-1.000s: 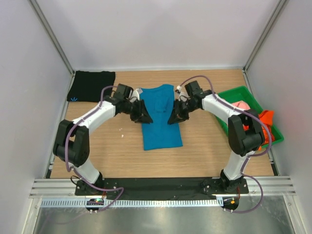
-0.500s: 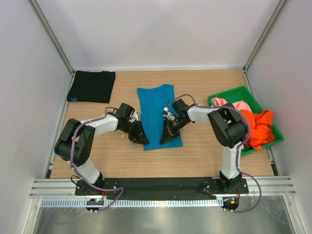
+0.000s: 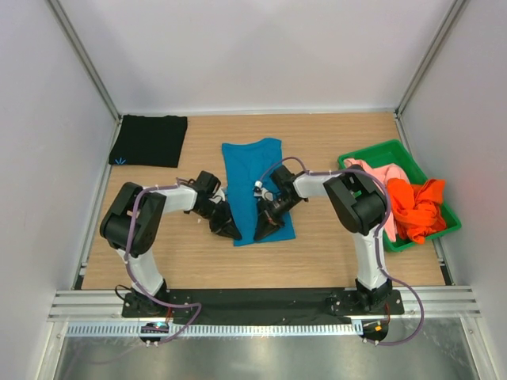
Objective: Fold and stack the t-shirts
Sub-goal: Fold the tshirt
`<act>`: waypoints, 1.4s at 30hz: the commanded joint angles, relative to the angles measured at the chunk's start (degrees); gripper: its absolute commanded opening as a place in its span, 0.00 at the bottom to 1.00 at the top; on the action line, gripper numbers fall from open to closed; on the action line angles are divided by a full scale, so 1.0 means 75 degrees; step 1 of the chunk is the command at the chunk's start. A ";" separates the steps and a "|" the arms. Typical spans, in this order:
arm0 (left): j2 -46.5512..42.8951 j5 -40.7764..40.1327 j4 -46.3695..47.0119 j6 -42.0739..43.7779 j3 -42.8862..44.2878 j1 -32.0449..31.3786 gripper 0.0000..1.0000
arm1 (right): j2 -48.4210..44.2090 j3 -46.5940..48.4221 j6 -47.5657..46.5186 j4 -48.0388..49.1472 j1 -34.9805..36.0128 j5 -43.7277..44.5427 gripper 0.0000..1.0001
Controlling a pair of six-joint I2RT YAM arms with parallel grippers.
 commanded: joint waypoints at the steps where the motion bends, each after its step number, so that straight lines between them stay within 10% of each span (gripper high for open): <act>1: 0.0393 -0.0736 -0.0457 0.0198 0.0045 -0.0018 0.10 | 0.0101 0.0063 -0.0245 -0.0119 -0.0112 -0.0125 0.05; 29: 0.0476 -0.1242 -0.1324 0.1100 0.0409 0.0005 0.10 | -0.1949 -0.3113 0.0000 0.0431 -0.1988 0.1165 0.07; 42: -0.0907 -0.0303 -0.2190 0.1663 0.1532 0.0005 0.29 | -0.2278 -0.0865 0.0504 -0.0423 -0.2081 0.2241 0.17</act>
